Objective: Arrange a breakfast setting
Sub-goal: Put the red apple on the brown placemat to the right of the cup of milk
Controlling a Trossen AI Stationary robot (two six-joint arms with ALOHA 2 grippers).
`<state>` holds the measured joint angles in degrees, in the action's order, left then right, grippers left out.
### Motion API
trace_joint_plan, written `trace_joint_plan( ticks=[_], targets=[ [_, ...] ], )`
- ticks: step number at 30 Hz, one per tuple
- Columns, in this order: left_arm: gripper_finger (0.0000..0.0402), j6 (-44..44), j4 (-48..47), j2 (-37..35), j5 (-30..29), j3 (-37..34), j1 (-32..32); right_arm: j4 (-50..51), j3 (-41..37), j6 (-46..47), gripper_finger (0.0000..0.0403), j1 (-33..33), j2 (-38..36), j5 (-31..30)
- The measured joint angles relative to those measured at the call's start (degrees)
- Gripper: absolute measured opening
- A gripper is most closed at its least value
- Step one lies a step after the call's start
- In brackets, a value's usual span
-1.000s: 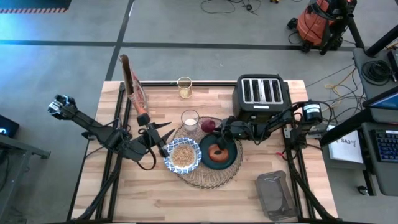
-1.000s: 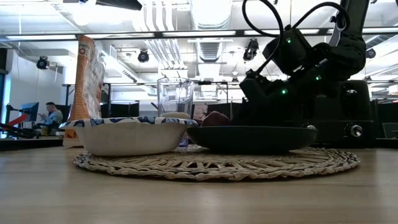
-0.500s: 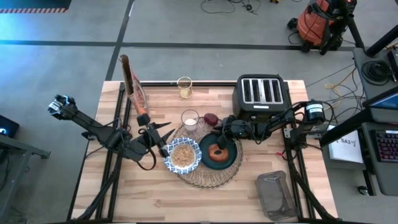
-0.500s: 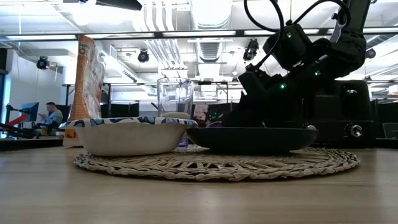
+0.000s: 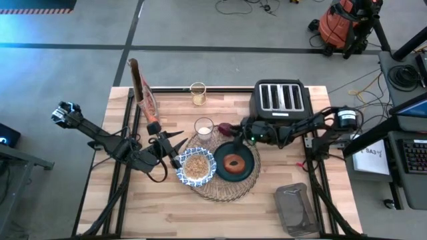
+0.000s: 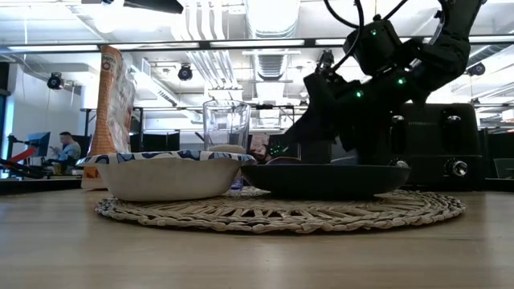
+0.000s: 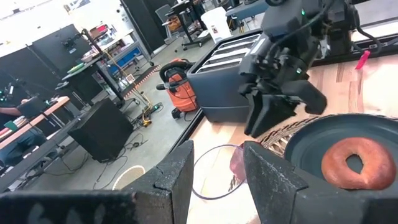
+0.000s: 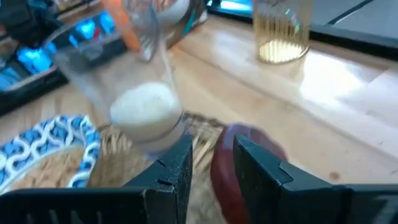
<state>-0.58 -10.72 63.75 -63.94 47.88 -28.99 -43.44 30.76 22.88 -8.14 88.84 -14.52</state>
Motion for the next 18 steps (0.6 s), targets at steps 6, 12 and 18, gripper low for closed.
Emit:
trace_joint_plan(
  ticks=[6,12,18],
  targets=[
    [0.0123,-0.4,0.0,0.0,0.0,0.0,0.0,2.4,0.3,0.4,0.0096,-3.5,-1.3,2.3],
    [0.0123,-0.5,0.0,0.0,0.0,0.0,0.0,9.1,4.2,0.1,0.0095,-3.0,1.3,1.0],
    [0.0123,-0.6,-0.2,0.0,0.0,0.0,0.0,26.0,13.0,-3.7,0.0095,-2.4,3.2,-1.9]
  ],
)
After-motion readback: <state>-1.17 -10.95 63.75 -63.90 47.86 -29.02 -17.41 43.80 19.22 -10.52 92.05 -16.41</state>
